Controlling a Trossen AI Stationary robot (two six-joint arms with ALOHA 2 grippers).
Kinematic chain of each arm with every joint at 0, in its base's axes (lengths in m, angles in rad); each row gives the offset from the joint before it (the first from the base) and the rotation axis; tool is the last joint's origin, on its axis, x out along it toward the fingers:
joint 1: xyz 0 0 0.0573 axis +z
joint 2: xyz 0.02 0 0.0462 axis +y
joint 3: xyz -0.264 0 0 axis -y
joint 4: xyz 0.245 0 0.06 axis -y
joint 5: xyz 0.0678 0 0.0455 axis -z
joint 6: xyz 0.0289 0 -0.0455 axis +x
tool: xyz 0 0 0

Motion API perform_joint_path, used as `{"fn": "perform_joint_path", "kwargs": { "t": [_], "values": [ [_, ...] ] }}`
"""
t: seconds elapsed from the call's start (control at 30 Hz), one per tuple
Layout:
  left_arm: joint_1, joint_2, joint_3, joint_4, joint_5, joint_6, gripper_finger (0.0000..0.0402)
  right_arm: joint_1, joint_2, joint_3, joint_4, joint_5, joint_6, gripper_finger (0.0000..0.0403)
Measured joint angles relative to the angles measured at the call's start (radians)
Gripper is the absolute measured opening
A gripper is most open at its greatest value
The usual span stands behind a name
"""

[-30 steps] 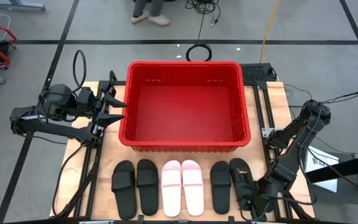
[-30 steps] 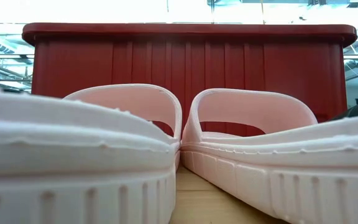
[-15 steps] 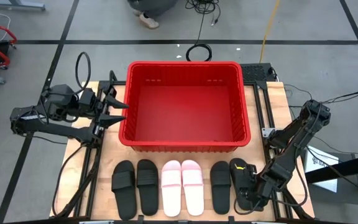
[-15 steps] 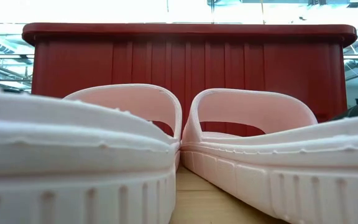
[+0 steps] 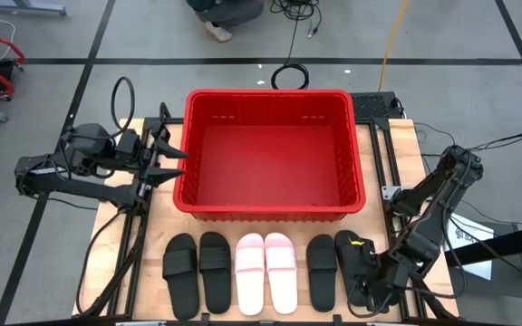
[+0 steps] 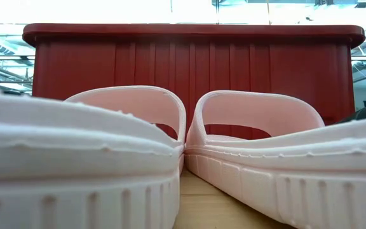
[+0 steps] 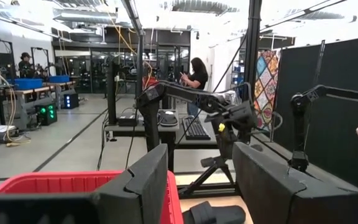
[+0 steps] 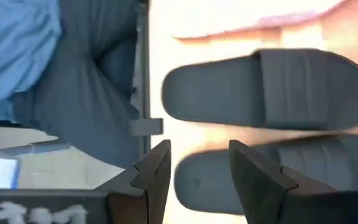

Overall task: Pick and place slides into bin
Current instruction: Put the black slide into the bin

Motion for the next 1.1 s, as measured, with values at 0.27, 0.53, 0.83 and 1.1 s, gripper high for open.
{"fn": "perform_joint_path", "kwargs": {
  "t": [0.27, 0.53, 0.83, 1.1],
  "values": [
    [0.0, 0.0, 0.0, -0.01, -0.001, -0.001, 0.0186, 0.002, -0.013, 0.001, 0.149, -0.006, -0.062, 0.0149],
    [0.0, 0.0, 0.0, -0.008, -0.001, -0.002, 0.0186, 0.001, -0.013, 0.001, 0.178, -0.051, -0.043, 0.0148],
    [0.0, -0.002, 0.0, 0.007, -0.001, -0.002, 0.0186, -0.004, 0.035, 0.001, 0.093, -0.024, -0.031, 0.0152],
    [0.0, -0.002, 0.0, -0.001, -0.001, -0.007, 0.0186, 0.028, 0.094, 0.021, -0.002, 0.042, -0.045, 0.0151]
  ]
}}
